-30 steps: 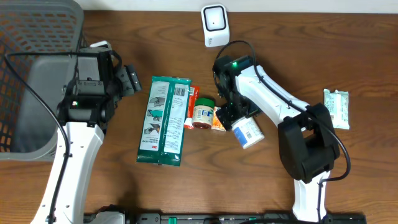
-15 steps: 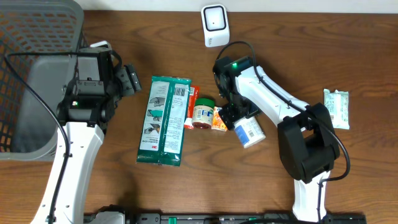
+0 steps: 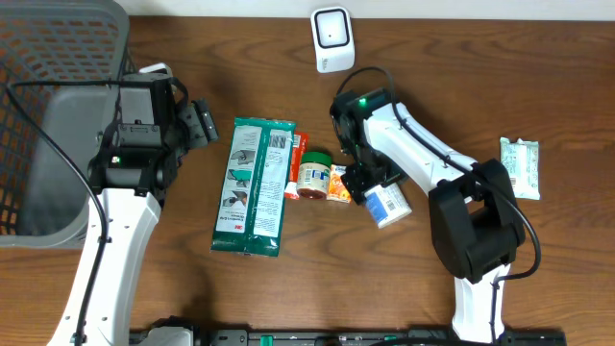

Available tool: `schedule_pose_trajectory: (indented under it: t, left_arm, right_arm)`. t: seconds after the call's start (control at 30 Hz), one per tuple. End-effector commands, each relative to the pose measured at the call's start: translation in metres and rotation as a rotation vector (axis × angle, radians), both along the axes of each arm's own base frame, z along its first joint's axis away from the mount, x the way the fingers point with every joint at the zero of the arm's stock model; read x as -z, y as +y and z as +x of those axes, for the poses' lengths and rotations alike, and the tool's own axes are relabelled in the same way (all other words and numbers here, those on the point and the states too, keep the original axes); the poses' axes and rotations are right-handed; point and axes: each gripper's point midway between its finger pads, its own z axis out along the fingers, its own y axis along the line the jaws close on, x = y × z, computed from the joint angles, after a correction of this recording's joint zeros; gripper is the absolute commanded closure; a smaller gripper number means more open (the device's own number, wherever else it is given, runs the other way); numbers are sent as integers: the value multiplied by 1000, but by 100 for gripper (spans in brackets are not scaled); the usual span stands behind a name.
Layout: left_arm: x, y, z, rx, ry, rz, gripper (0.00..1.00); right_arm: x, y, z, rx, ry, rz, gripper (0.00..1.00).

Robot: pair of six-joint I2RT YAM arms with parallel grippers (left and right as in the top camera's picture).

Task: Scan the item barcode
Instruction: 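Lower and close the right gripper around the white tub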

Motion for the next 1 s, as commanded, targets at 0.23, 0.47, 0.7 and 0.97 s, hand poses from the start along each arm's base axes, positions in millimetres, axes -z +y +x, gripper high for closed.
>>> schedule_pose_trajectory:
  t: [0.23, 0.47, 0.7, 0.97]
  left_arm:
    - [-2, 3, -1, -15, -7, 5, 14]
    - [-2, 3, -1, -15, -7, 5, 14]
    - [-2, 3, -1, -15, -7, 5, 14]
    - [-2, 3, -1, -15, -7, 5, 14]
  right_arm:
    - [18, -1, 2, -11, -17, -9, 17]
    - [-10, 1, 18, 10, -74, 24, 27]
    - [-44, -4, 24, 32, -157, 71, 34]
    - [-86, -18, 35, 99, -285, 132, 37]
